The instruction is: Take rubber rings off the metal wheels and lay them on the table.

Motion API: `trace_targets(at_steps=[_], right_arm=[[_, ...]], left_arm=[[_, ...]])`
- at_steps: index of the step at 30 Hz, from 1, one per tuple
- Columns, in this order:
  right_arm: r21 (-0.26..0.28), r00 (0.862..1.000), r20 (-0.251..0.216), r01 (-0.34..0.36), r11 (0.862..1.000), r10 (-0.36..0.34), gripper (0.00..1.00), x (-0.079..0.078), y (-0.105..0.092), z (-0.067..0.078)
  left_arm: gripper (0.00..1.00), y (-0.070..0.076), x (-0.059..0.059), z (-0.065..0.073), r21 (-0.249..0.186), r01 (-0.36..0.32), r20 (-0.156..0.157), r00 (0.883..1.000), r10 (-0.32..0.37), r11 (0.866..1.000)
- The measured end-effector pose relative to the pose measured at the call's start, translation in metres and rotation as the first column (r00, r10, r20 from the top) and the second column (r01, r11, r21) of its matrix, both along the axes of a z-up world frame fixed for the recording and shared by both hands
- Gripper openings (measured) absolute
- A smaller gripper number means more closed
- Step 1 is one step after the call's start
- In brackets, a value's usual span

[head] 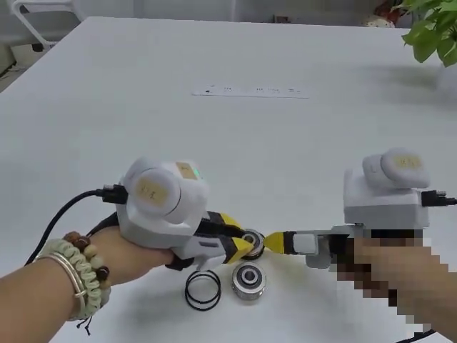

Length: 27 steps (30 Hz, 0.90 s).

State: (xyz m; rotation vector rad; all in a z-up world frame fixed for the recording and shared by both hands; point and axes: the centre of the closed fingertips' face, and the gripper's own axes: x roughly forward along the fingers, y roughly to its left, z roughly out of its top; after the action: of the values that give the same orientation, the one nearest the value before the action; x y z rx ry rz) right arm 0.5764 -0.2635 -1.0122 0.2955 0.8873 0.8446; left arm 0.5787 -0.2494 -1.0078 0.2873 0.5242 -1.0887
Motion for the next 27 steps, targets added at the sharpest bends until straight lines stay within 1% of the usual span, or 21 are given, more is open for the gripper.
trace_targets(at_steps=[1,2,5,10,12,18,27], right_arm=[[0.001,1.0,-0.007,0.004,1.0,-0.004,0.0,-0.0004,0.0013,0.0007],[-0.009,1.0,0.003,-0.003,1.0,0.003,0.0,-0.0013,0.0019,0.001],[-0.009,1.0,0.003,-0.004,1.0,0.004,0.0,-0.0017,0.0019,0.0013],[-0.013,1.0,0.004,-0.004,1.0,0.004,0.0,-0.0025,0.0034,0.0026],[-0.009,1.0,-0.002,0.003,1.0,-0.003,0.0,-0.0026,0.004,0.0029],[-0.027,0.999,0.027,-0.019,0.999,0.019,0.0,-0.0044,0.0059,0.0037],[-0.021,0.999,0.038,-0.029,0.999,0.029,0.0,-0.0042,0.0079,0.0053]], left_arm=[[0.13,0.0002,0.0001,-0.0001,-0.002,0.0,0.002,1.0,0.0,1.0],[0.13,0.0002,0.0,-0.0001,-0.004,0.003,0.006,1.0,-0.003,1.0],[0.13,0.0001,-0.0003,0.0004,-0.01,0.001,0.009,1.0,-0.001,1.0],[0.13,0.0002,-0.0001,0.0004,-0.014,-0.002,0.009,1.0,0.002,1.0],[0.13,0.0003,0.0,0.0006,-0.014,-0.003,0.008,1.0,0.003,1.0],[0.13,0.0004,0.0,0.0007,-0.014,-0.005,0.009,1.0,0.005,1.0],[0.13,0.0012,0.0002,0.0009,-0.016,-0.01,0.007,1.0,0.01,1.0]])
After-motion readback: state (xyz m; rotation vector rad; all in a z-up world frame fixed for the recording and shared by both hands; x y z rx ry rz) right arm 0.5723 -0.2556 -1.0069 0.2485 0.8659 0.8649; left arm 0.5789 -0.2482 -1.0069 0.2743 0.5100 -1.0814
